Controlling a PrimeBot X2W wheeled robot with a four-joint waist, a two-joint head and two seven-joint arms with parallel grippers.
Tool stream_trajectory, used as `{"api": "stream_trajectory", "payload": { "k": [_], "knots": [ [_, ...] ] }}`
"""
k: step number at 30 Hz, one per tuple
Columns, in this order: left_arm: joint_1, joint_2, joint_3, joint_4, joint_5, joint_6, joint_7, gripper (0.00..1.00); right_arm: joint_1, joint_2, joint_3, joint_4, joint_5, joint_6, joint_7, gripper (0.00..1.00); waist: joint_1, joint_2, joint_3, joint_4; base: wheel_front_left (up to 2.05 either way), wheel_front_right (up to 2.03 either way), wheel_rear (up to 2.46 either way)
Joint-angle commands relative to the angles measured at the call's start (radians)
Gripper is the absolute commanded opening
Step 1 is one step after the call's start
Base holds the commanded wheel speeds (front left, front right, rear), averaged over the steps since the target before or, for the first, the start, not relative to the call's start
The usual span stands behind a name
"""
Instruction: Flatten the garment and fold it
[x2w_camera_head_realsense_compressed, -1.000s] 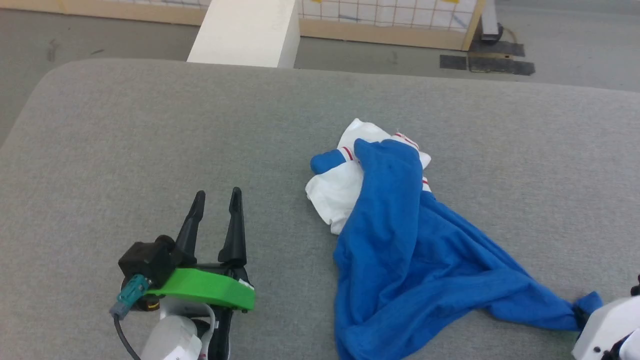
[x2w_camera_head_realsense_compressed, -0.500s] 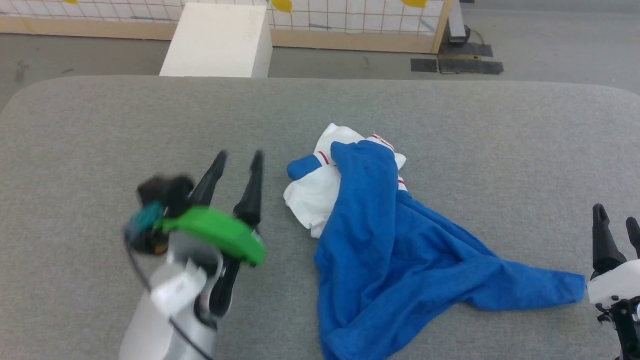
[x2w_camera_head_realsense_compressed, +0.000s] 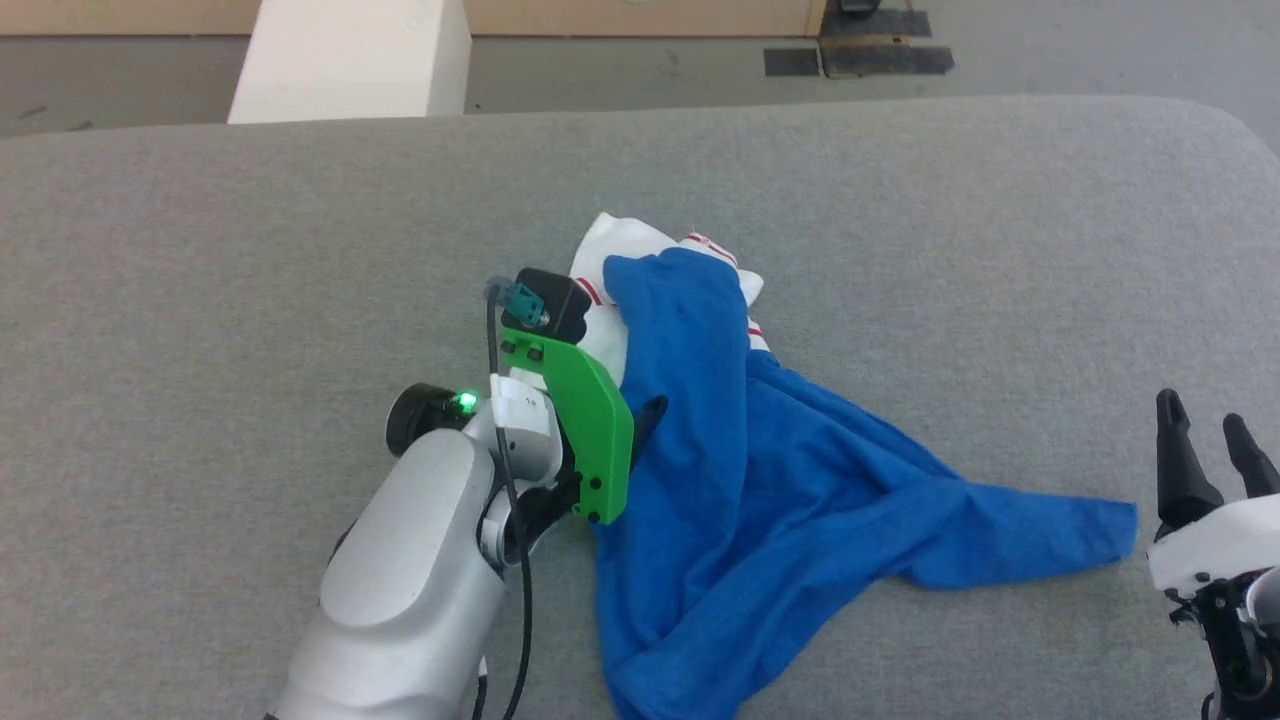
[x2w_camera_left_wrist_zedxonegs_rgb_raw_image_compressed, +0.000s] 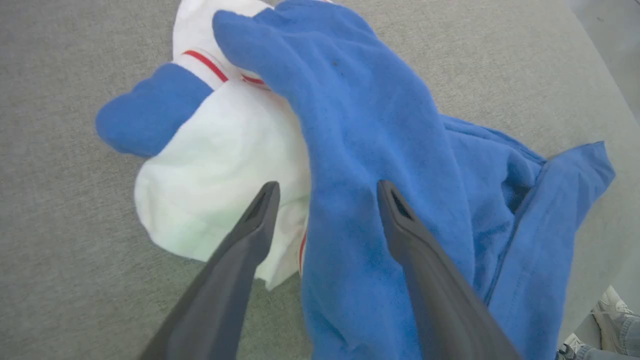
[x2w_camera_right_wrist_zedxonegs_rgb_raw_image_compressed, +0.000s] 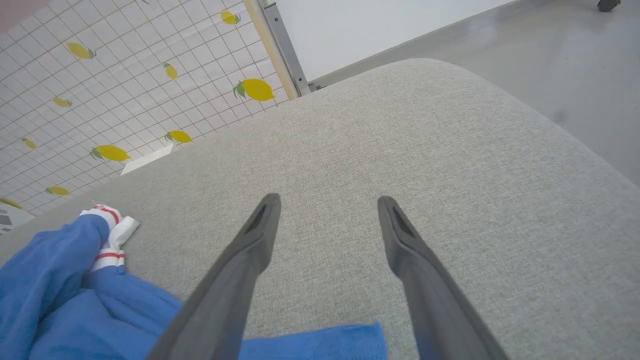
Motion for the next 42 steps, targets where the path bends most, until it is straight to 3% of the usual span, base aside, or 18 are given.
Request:
{"api": "stream_trajectory", "payload": {
  "k": [1,4,5,7,12,18,23,29,33,34,35,39,42],
  "knots": [
    [-0.018,0.002,-0.003,0.021,0.0,-0.007,-0.002,1.0,-0.023,0.0,0.004,0.004,0.0,-0.001,-0.01,1.0,0.0,-0.0001,0.023,-0.024,0.0,0.0,0.0],
    [-0.017,-0.002,-0.011,0.041,-0.025,-0.015,-0.015,1.0,-0.028,0.0,0.003,0.009,0.0,-0.001,-0.017,1.0,0.0,-0.0001,0.03,-0.026,0.0,0.0,0.0],
    [-0.018,-0.005,-0.016,0.042,-0.035,-0.018,-0.024,0.53,-0.028,0.0,0.0,0.011,-0.001,-0.001,-0.02,1.0,0.0,-0.0001,0.032,-0.024,0.0,0.0,0.0],
    [-0.021,-0.008,-0.025,0.038,-0.05,-0.023,-0.048,0.0,-0.028,0.0,-0.003,0.016,-0.006,-0.001,-0.024,1.0,0.0,-0.0001,0.034,-0.017,0.0,0.0,0.0],
    [-0.032,-0.011,-0.016,0.019,-0.098,-0.029,-0.111,0.0,-0.029,0.0,0.005,0.032,-0.007,-0.001,-0.031,1.0,0.0,-0.0001,0.02,0.011,0.0,0.0,0.0],
    [0.011,0.003,0.076,-0.104,-0.182,-0.023,-0.206,0.0,-0.018,0.0,0.013,0.045,-0.019,-0.001,-0.032,1.0,0.0,-0.0001,-0.025,0.076,0.0,0.0,0.0],
    [0.162,0.051,0.164,-0.263,-0.202,0.055,-0.249,0.0,-0.008,0.0,0.04,0.052,-0.019,-0.001,-0.025,1.0,0.0,-0.0001,-0.065,0.132,0.0,0.0,0.0],
    [0.449,0.103,0.244,-0.384,-0.207,0.193,-0.228,0.0,0.0,0.0,0.071,0.051,-0.028,-0.001,-0.005,1.0,0.0,-0.0001,-0.09,0.199,0.0,0.0,0.0],
    [0.56,0.075,0.234,-0.366,-0.26,0.208,-0.188,0.0,-0.004,0.0,0.091,0.047,-0.039,-0.001,0.016,1.0,0.0,-0.0001,-0.091,0.228,0.0,0.0,0.0],
    [0.57,0.064,0.231,-0.361,-0.281,0.201,-0.181,0.3,-0.006,0.0,0.097,0.046,-0.041,-0.001,0.022,1.0,0.0,-0.0001,-0.092,0.233,0.0,0.0,0.0],
    [0.575,0.061,0.23,-0.355,-0.289,0.196,-0.178,1.0,-0.01,0.0,0.104,0.045,-0.043,-0.001,0.026,1.0,0.0,-0.0001,-0.092,0.237,0.0,0.0,0.0],
    [0.559,0.052,0.264,-0.375,-0.316,0.183,-0.218,1.0,-0.039,0.0,0.127,0.034,-0.06,-0.001,0.05,1.0,0.0,-0.0001,-0.09,0.251,0.0,0.0,0.0],
    [0.528,0.069,0.314,-0.404,-0.285,0.178,-0.307,1.0,-0.089,0.0,0.158,0.034,-0.081,-0.001,0.085,1.0,0.0,-0.0001,-0.082,0.253,0.0,0.0,0.0]
  ]
}}
